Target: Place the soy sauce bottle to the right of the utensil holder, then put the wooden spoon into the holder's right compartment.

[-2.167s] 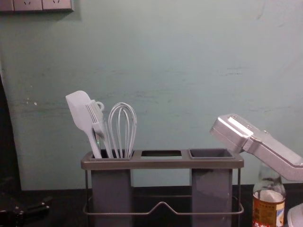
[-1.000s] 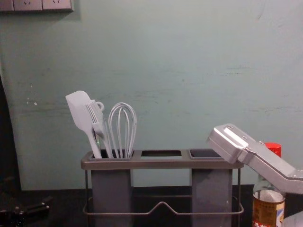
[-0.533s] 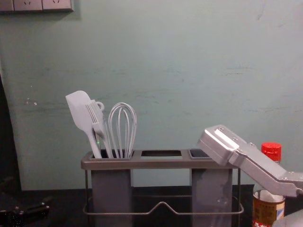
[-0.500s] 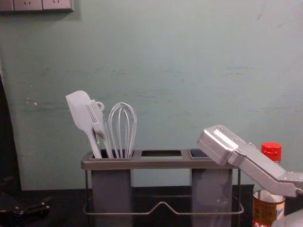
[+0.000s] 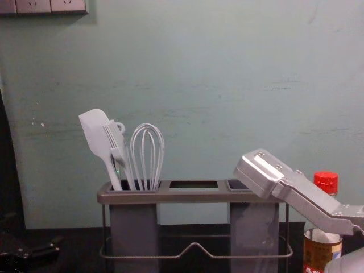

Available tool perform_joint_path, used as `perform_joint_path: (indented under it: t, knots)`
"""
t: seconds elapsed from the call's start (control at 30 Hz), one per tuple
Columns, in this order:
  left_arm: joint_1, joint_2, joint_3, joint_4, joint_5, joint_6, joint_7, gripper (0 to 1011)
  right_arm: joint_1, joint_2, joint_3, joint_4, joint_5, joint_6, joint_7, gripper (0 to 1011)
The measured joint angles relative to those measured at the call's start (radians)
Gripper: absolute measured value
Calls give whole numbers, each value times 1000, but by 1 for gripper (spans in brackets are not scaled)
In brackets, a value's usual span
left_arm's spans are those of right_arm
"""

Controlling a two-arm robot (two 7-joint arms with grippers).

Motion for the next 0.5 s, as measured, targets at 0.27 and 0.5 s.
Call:
perform_joint_path:
  t: [0.27, 0.5]
  knots:
    - [0, 0, 0, 0, 0, 0, 0, 1011, 9, -1, -11, 12, -19, -27, 12, 1004]
    - [0, 0, 0, 0, 0, 0, 0, 1011, 13, -8, -13, 20, -24, -31, 18, 1004]
